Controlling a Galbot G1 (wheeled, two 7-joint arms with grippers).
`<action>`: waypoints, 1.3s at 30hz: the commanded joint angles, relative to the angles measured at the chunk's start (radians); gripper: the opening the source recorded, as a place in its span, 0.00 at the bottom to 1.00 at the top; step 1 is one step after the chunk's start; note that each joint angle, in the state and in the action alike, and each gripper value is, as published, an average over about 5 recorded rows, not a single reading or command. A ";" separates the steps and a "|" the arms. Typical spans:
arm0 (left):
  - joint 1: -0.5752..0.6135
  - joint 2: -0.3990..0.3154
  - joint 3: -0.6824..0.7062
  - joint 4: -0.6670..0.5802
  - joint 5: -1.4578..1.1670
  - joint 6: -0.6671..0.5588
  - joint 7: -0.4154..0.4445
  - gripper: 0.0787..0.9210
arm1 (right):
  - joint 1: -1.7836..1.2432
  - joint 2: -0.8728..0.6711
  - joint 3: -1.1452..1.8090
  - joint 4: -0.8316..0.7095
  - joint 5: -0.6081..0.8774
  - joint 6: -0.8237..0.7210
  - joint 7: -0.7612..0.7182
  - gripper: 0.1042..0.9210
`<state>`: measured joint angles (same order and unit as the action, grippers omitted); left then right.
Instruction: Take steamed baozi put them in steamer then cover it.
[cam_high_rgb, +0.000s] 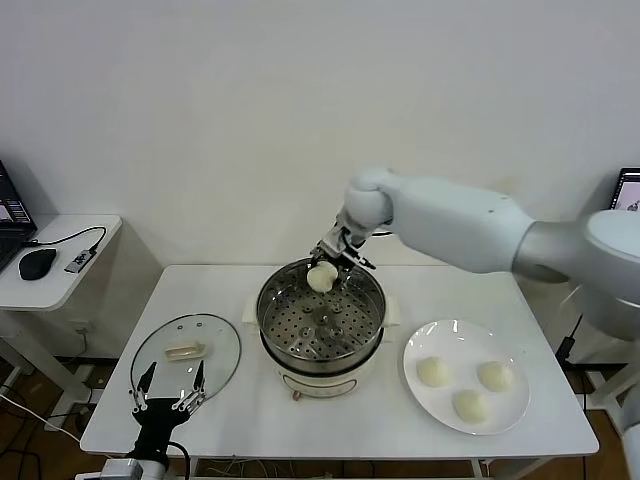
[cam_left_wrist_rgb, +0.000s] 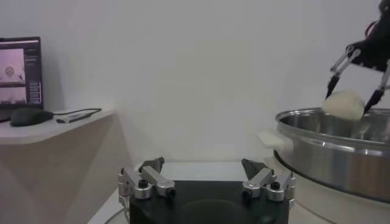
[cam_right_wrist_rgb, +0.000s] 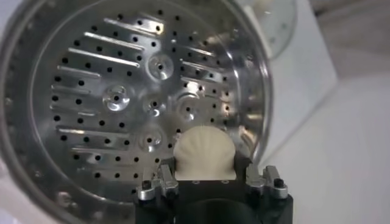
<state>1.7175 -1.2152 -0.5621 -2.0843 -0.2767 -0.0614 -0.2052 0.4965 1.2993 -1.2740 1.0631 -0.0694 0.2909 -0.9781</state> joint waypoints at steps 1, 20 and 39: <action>-0.002 0.000 0.000 0.001 -0.005 -0.001 0.001 0.88 | -0.042 0.077 -0.026 -0.092 -0.198 0.176 0.026 0.60; -0.005 -0.002 -0.006 -0.010 -0.004 0.000 -0.002 0.88 | 0.045 0.014 -0.025 0.012 -0.041 0.111 0.038 0.85; -0.012 0.023 -0.026 -0.034 -0.004 0.011 -0.002 0.88 | 0.228 -0.809 -0.069 0.722 0.347 -0.767 -0.001 0.88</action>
<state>1.7045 -1.1929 -0.5873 -2.1188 -0.2812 -0.0494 -0.2079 0.6873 0.8817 -1.3287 1.4820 0.1624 -0.1041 -0.9843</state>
